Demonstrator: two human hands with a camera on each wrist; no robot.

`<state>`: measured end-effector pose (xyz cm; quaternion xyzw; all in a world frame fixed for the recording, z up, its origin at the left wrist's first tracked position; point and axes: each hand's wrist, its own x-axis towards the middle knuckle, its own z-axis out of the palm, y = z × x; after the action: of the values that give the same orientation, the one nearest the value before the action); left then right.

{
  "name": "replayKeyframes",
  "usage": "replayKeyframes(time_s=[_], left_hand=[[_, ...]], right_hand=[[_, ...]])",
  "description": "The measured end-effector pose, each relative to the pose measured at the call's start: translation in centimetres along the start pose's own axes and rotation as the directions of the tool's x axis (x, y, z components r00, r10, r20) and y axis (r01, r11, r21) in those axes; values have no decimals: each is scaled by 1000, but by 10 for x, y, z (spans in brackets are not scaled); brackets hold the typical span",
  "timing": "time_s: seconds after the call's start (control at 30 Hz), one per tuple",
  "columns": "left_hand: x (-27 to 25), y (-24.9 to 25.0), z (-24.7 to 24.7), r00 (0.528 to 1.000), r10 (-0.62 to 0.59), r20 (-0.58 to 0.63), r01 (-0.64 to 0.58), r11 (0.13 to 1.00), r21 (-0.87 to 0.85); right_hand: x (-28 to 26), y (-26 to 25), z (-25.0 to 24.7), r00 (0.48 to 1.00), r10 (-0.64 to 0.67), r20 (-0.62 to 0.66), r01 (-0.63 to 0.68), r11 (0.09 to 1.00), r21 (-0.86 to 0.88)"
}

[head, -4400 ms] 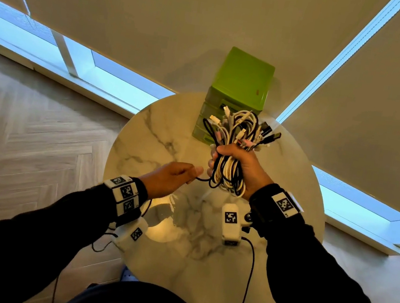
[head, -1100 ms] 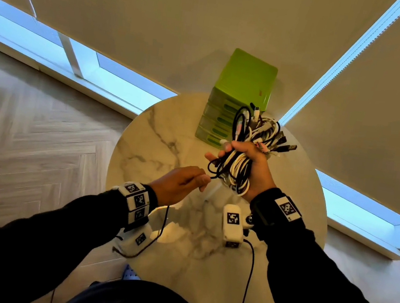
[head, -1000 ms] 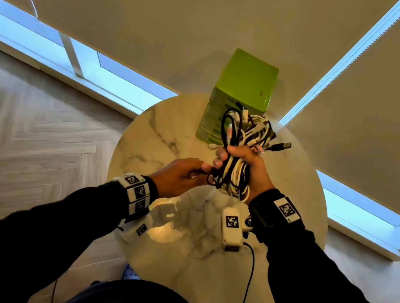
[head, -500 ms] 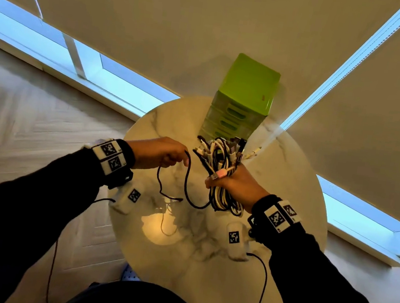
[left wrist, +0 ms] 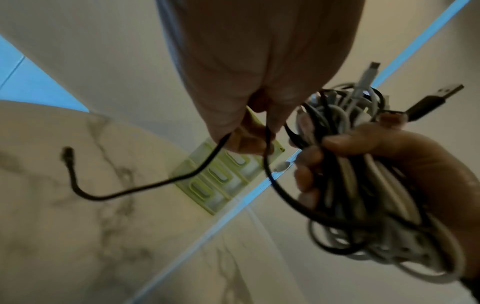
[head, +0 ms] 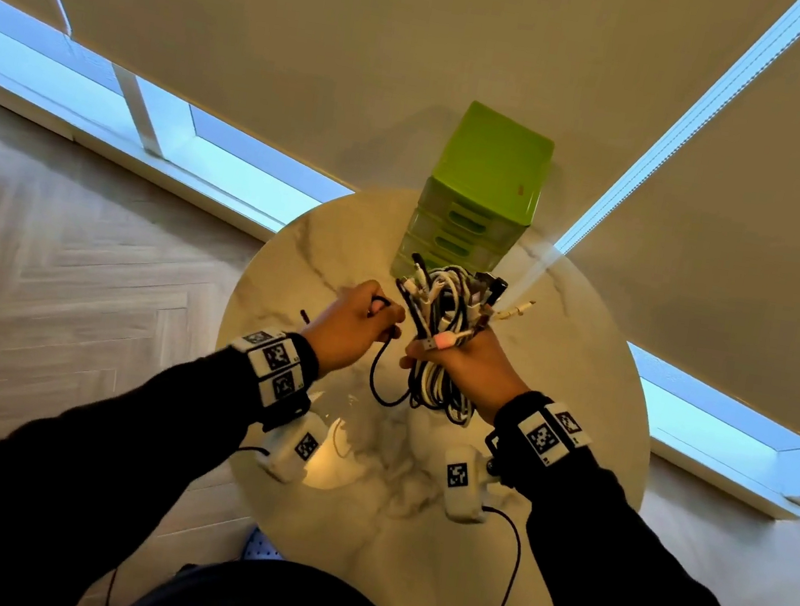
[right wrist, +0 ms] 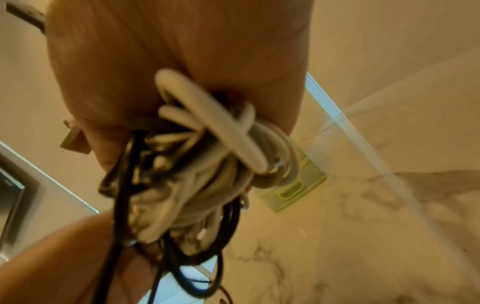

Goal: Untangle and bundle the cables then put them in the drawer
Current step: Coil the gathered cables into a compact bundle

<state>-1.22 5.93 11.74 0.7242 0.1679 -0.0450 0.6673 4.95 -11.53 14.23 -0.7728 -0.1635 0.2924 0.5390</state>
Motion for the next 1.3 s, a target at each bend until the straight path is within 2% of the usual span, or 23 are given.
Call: replayKeyframes(time_s=[0.1,0.2,0.3,0.4,0.5,0.6,0.73,0.87,0.93,1.03,1.1,1.13,1.2,1.3], left_hand=[[3,1,18,999,-5,-31,-2,978,-208],[0,13,34,984,-125,-130,41,859,-510],[3,15,41,977,-165,-136,35,750,-661],[3,19,38,972,-178,-156,39,770,-636],[2,19,29,981,-108,-159,36,915,-401],[9,12,16,998,-21,-61,12,989,-145],[16,9,0,998,38,43,-41,998,55],[9,0,-1,969,190,155,-196,980,25],[7,-6,3,963,241,124,-240,971,-24],[8,-13,11,975,219,26,-208,955,-211],[9,-15,19,987,156,38,-124,889,-440],[9,-15,21,990,133,54,-88,862,-500],[12,-12,21,991,123,56,-86,893,-442],[15,-9,16,981,191,28,-179,952,-250]], right_hand=[[5,2,13,998,-40,-40,39,999,-16],[8,-1,17,997,-56,-48,59,996,67],[10,0,19,999,-32,-44,36,996,85],[10,3,21,997,4,-77,1,997,75],[11,6,19,996,15,-89,-11,999,49],[9,6,15,998,40,-54,-35,995,94],[8,3,8,997,71,-20,-64,972,224],[13,6,2,987,101,-125,-48,927,372],[14,5,2,984,86,-159,-18,922,386],[16,4,1,982,90,-164,-9,899,439],[17,3,0,982,91,-163,-4,882,471],[18,2,0,983,93,-157,-7,879,477],[18,-1,-3,986,87,-144,-9,882,471],[18,-1,-8,988,86,-125,-25,905,425]])
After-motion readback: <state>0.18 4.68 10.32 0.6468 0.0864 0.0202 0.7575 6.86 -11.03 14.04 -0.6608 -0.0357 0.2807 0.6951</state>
